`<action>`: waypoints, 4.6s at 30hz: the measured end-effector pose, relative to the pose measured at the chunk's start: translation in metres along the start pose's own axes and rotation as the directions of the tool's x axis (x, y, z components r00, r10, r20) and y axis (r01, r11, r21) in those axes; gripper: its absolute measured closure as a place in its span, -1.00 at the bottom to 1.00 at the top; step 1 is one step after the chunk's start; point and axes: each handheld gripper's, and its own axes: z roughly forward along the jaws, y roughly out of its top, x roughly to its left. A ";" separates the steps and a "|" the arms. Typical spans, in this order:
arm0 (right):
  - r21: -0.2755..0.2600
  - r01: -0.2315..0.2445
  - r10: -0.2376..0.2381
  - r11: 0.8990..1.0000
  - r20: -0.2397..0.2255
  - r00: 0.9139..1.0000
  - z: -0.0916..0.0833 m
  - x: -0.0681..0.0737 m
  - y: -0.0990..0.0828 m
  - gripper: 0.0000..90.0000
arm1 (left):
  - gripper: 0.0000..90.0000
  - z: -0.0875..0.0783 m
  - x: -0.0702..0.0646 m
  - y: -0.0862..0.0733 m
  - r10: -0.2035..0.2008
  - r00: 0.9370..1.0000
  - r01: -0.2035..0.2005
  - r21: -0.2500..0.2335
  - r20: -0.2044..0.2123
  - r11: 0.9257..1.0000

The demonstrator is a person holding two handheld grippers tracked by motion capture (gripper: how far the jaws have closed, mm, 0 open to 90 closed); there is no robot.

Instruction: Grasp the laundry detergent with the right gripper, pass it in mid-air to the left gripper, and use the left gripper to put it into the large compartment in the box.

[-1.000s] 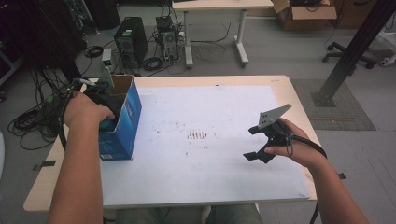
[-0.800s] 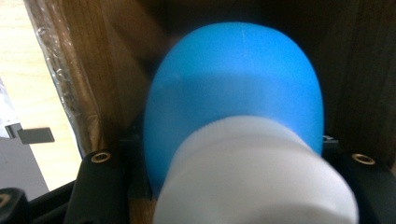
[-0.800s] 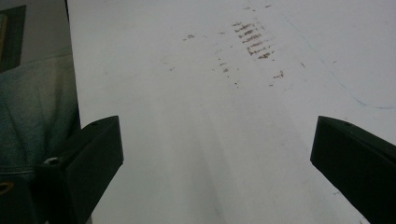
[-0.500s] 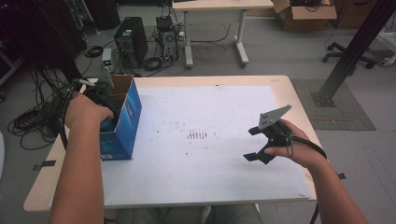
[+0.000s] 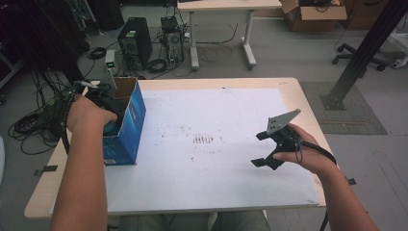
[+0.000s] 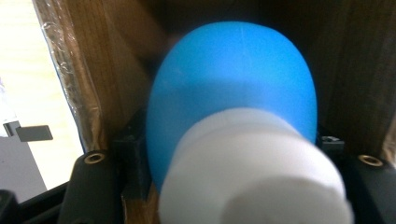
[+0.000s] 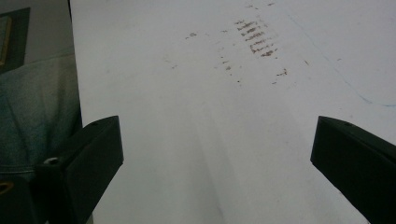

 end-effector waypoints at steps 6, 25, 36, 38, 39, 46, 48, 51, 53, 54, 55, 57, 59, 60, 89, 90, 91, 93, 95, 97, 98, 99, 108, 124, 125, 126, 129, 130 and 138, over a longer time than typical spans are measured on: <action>-0.005 0.001 -0.001 1.000 -0.001 1.000 0.000 0.001 0.000 -0.94 | -0.27 -0.005 -0.001 -0.001 -0.004 1.000 0.004 -0.008 0.005 1.000; -0.022 0.008 -0.008 1.000 -0.002 1.000 -0.004 0.002 -0.002 -0.94 | -0.41 -0.026 -0.006 -0.008 -0.013 1.000 0.013 -0.021 -0.012 1.000; -0.033 0.025 -0.025 0.999 -0.002 1.000 -0.009 0.005 0.002 -0.94 | -0.54 -0.047 -0.006 -0.018 -0.013 1.000 0.013 -0.049 -0.013 0.999; -0.033 0.026 -0.027 0.999 -0.003 1.000 -0.010 0.006 0.002 -0.94 | -0.57 -0.050 -0.006 -0.019 -0.010 1.000 0.009 -0.054 -0.016 0.998; -0.034 0.026 -0.026 0.999 -0.003 1.000 -0.010 0.006 0.002 -0.94 | -0.61 -0.052 -0.006 -0.020 -0.008 1.000 0.006 -0.055 -0.021 0.998; -0.038 0.030 -0.030 0.999 0.001 1.000 -0.014 0.007 0.003 -0.94 | -0.75 -0.064 -0.007 -0.026 0.014 1.000 -0.015 -0.062 -0.016 0.998; -0.039 0.032 -0.032 0.999 0.002 0.999 -0.016 0.008 0.004 -0.94 | -0.78 -0.067 -0.009 -0.027 0.018 1.000 -0.020 -0.061 -0.019 0.998; -0.042 0.033 -0.033 0.999 0.003 0.999 -0.017 0.008 0.004 -0.94 | -0.88 -0.072 -0.011 -0.028 0.031 0.999 -0.033 -0.065 -0.027 0.997; -0.043 0.035 -0.035 0.998 0.001 0.999 -0.018 0.008 0.004 -0.94 | -0.90 -0.076 -0.013 -0.029 0.038 0.999 -0.040 -0.072 -0.031 0.997; -0.044 0.037 -0.037 0.998 0.002 0.999 -0.019 0.008 0.004 -0.94 | -0.92 -0.077 -0.014 -0.029 0.041 0.999 -0.044 -0.073 -0.034 0.996; -0.044 0.039 -0.039 0.998 0.002 0.999 -0.019 0.008 0.004 -0.94 | -0.94 -0.079 -0.015 -0.030 0.045 0.998 -0.048 -0.075 -0.036 0.996; -0.045 0.036 -0.036 0.998 0.002 0.999 -0.020 0.009 0.003 -0.94 | -0.98 -0.083 -0.018 -0.030 0.055 0.997 -0.059 -0.087 -0.050 0.994; -0.046 0.040 -0.039 0.998 0.003 0.999 -0.021 0.008 0.003 -0.94 | -0.99 -0.087 -0.021 -0.031 0.068 0.996 -0.072 -0.090 -0.053 0.993; -0.046 0.038 -0.038 0.998 0.003 0.999 -0.021 0.009 0.002 -0.94 | -0.99 -0.089 -0.023 -0.032 0.080 0.996 -0.084 -0.094 -0.051 0.992; 0.022 0.063 -0.064 0.998 0.038 0.997 -0.050 0.004 0.025 -0.94 | -0.99 -0.130 -0.128 -0.049 0.715 0.696 -0.717 -0.114 -0.072 0.687; 0.026 0.063 -0.064 0.998 0.038 0.997 -0.051 0.005 0.028 -0.94 | -0.99 -0.129 -0.131 -0.050 0.725 0.684 -0.729 -0.107 -0.077 0.676; 0.033 0.067 -0.069 0.997 0.037 0.997 -0.052 0.005 0.030 -0.94 | -1.00 -0.129 -0.133 -0.052 0.737 0.671 -0.741 -0.105 -0.077 0.663; 0.050 0.074 -0.076 0.996 0.036 0.996 -0.053 0.006 0.034 -0.94 | -0.99 -0.128 -0.140 -0.055 0.762 0.643 -0.765 -0.104 -0.081 0.635; 0.069 0.082 -0.084 0.994 0.034 0.996 -0.054 0.007 0.038 -0.94 | -0.99 -0.127 -0.147 -0.059 0.790 0.607 -0.794 -0.102 -0.084 0.599; 0.088 0.086 -0.089 0.992 0.034 0.995 -0.054 0.007 0.042 -0.94 | -0.99 -0.126 -0.154 -0.063 0.819 0.567 -0.823 -0.097 -0.091 0.559; 0.096 0.089 -0.092 0.991 0.031 0.995 -0.055 0.007 0.043 -0.94 | -0.99 -0.125 -0.158 -0.065 0.834 0.544 -0.838 -0.097 -0.094 0.536; 0.103 0.092 -0.096 0.990 0.030 0.995 -0.055 0.006 0.044 -0.94 | -0.99 -0.123 -0.161 -0.067 0.844 0.528 -0.849 -0.097 -0.096 0.520; 0.190 0.104 -0.108 0.976 0.009 0.994 -0.056 -0.003 0.048 -0.93 | -0.99 -0.105 -0.189 -0.074 0.926 0.364 -0.931 -0.051 -0.098 0.361; 0.271 0.138 -0.130 0.953 -0.048 0.990 -0.046 -0.020 0.057 -0.92 | -1.00 -0.064 -0.203 -0.065 0.970 0.236 -0.972 0.010 -0.054 0.236; 0.274 0.140 -0.130 0.952 -0.052 0.990 -0.045 -0.020 0.057 -0.92 | -0.99 -0.062 -0.204 -0.065 0.971 0.233 -0.972 0.026 -0.050 0.234; 0.278 0.141 -0.130 0.950 -0.055 0.990 -0.044 -0.021 0.057 -0.92 | -1.00 -0.060 -0.206 -0.065 0.971 0.231 -0.972 0.037 -0.052 0.233; 0.280 0.141 -0.131 0.949 -0.056 0.990 -0.042 -0.021 0.057 -0.92 | -0.99 -0.058 -0.209 -0.066 0.975 0.219 -0.975 0.031 -0.045 0.221; 0.281 0.142 -0.131 0.949 -0.057 0.990 -0.042 -0.021 0.057 -0.92 | -0.99 -0.059 -0.210 -0.065 0.975 0.216 -0.976 0.031 -0.042 0.218; 0.281 0.144 -0.132 0.949 -0.061 0.989 -0.041 -0.021 0.057 -0.92 | -0.99 -0.060 -0.209 -0.064 0.974 0.224 -0.974 0.022 -0.041 0.225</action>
